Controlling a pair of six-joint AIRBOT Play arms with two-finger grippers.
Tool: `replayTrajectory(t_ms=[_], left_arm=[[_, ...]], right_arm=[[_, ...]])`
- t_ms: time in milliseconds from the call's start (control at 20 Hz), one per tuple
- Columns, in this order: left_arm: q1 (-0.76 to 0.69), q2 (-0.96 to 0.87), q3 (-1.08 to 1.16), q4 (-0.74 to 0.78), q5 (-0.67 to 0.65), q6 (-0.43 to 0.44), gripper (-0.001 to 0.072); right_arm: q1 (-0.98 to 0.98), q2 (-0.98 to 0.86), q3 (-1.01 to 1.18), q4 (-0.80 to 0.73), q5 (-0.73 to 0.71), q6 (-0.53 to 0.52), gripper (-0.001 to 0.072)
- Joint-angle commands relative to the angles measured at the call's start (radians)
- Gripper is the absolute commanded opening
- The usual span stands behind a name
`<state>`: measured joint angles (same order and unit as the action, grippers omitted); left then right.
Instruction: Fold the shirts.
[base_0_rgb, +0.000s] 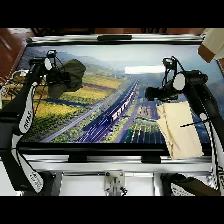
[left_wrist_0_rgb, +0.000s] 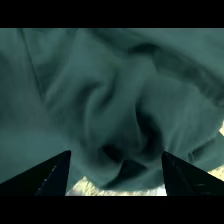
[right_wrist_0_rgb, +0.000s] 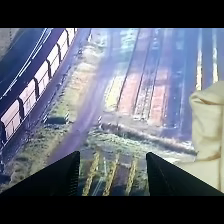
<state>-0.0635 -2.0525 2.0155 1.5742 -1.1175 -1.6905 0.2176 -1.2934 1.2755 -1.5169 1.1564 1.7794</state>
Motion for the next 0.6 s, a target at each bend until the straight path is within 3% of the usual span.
replayTrajectory(t_ms=[0, 100, 150, 200, 250, 400, 550], left_arm=[[0.002, -0.066, 0.032, -0.031, 0.094, 0.002, 0.0668], [0.002, -0.069, 0.032, -0.081, 0.164, 0.001, 0.0619], [0.003, -0.067, 0.032, -0.095, 0.178, 0.001, 0.044], [0.005, -0.061, 0.032, -0.108, 0.178, 0.002, 0.0079], [0.008, -0.049, 0.032, -0.129, 0.174, 0.002, 0.0032], [-0.004, 0.07, 0.032, -0.16, 0.18, 0.004, 0.003], [-0.066, 0.309, 0.032, -0.161, 0.202, 0.016, 0.0029]], right_arm=[[0.0, 0.0, 0.001, 0.001, 0.0, -0.005, 0.0533], [0.0, 0.0, 0.001, 0.011, -0.001, -0.004, 0.0533], [0.0, 0.0, 0.001, 0.02, -0.004, -0.004, 0.0533], [0.0, 0.0, 0.001, 0.027, -0.003, -0.004, 0.0533], [0.0, 0.001, 0.001, 0.034, 0.001, -0.004, 0.0533], [-0.001, 0.032, 0.005, 0.05, 0.066, -0.015, 0.0533], [-0.001, 0.16, 0.007, 0.029, 0.066, -0.016, 0.0533]])
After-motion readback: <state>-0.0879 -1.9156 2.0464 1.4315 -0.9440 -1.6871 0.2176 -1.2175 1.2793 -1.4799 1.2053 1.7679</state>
